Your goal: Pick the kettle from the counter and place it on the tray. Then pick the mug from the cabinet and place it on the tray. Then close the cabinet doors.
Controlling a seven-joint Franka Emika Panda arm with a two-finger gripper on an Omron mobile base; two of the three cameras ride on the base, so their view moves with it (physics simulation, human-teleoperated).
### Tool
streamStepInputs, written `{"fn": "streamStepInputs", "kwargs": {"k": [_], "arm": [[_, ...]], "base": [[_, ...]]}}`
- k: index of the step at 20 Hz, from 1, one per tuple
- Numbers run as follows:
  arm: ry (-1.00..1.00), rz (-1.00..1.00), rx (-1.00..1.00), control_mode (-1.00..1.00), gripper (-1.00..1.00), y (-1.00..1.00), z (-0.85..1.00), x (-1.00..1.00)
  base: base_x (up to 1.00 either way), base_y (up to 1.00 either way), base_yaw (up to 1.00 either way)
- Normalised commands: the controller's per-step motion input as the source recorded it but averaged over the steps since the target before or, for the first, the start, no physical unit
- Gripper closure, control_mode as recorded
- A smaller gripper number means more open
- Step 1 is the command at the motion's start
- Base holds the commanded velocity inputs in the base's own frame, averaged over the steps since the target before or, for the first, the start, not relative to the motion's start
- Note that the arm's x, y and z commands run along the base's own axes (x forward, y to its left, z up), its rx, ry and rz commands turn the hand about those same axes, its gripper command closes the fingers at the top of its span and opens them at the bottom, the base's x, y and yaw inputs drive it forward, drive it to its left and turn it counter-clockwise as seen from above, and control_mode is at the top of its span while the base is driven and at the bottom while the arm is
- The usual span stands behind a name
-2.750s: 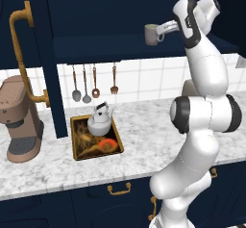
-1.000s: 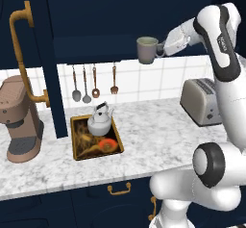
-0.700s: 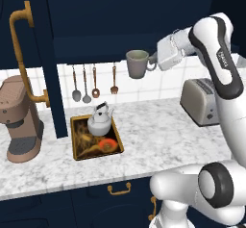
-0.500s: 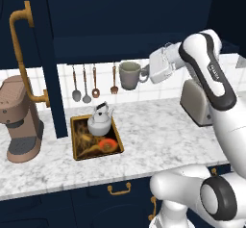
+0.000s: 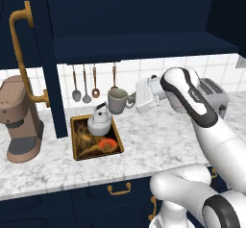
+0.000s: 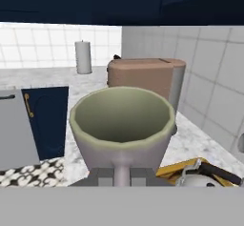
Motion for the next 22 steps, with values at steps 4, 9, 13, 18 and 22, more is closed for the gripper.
{"fn": "streamStepInputs", "kwargs": {"k": [4, 9, 13, 18, 22], "arm": [[0.12, 0.15, 0.0, -1.0, 1.0, 0.37, -0.75, 0.39], [0.12, 0.11, 0.0, -1.0, 1.0, 0.27, -0.64, 0.5], [0.05, 0.09, 0.0, -1.0, 1.0, 0.11, -0.62, 0.34], [0.08, 0.02, -0.01, -1.0, 1.0, 0.18, -0.62, 0.07], [0.05, 0.0, -0.05, -1.0, 1.0, 0.25, -0.49, 0.0]], "base": [[0.0, 0.0, 0.0], [0.0, 0.0, 0.0], [0.0, 0.0, 0.0], [0.0, 0.0, 0.0], [0.0, 0.0, 0.0]]}}
